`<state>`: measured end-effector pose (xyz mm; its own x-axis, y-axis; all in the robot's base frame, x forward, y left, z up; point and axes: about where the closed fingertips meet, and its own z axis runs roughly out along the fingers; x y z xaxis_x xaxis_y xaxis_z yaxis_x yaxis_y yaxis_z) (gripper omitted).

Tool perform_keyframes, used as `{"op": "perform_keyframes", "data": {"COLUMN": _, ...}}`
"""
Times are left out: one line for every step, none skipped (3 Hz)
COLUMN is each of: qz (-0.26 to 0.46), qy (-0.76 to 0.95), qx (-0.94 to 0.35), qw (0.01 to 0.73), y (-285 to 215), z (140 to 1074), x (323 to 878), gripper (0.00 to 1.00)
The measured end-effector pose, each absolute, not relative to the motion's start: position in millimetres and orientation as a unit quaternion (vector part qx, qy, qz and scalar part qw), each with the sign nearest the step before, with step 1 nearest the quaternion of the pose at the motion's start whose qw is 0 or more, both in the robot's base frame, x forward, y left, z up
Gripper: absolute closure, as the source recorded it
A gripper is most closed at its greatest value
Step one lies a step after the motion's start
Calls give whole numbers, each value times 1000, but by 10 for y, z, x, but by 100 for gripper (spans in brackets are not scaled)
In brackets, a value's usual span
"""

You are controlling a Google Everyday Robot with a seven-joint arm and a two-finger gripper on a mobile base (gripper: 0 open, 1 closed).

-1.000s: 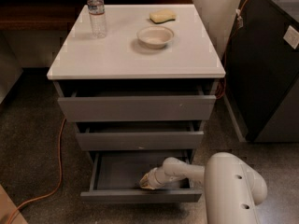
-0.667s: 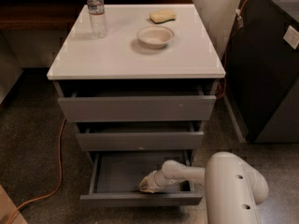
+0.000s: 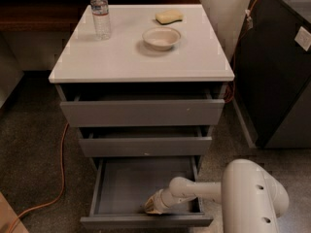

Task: Open bottom drawer

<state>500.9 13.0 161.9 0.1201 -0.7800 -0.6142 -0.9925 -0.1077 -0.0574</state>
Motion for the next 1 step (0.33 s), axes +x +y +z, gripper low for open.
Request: {"op": "perform_keyframes", "data": {"qz": 225, "qy": 624, "qx": -710, "qw": 238, "y": 129, "z": 1620, "x": 5000, "gripper": 100}}
